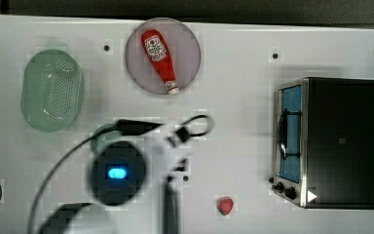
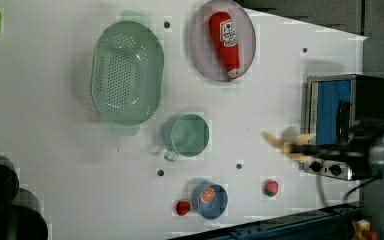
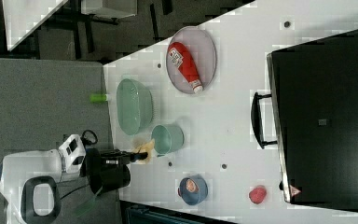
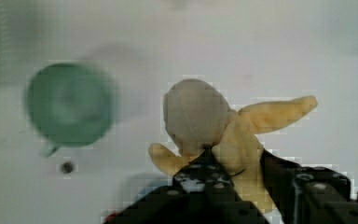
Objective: Pick Banana and place it in mug.
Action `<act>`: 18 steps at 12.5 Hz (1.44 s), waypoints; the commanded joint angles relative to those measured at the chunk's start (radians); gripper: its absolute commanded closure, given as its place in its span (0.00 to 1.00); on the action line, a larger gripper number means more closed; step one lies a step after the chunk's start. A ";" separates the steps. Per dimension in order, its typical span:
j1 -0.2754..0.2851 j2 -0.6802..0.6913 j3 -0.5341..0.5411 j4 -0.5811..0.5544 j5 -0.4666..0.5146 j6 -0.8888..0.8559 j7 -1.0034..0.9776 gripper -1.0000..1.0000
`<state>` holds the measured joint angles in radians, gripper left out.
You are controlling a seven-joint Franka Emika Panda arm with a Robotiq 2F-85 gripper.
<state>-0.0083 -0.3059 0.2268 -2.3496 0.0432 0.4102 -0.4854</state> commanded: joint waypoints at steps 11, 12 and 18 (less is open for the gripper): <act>0.038 0.434 0.215 -0.006 0.088 0.488 0.413 0.73; 0.038 0.468 0.217 -0.010 0.087 0.514 0.415 0.73; 0.036 0.472 0.210 -0.004 0.082 0.567 0.529 0.06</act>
<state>0.0341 0.2325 0.4109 -2.3887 0.1223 0.9814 -0.0252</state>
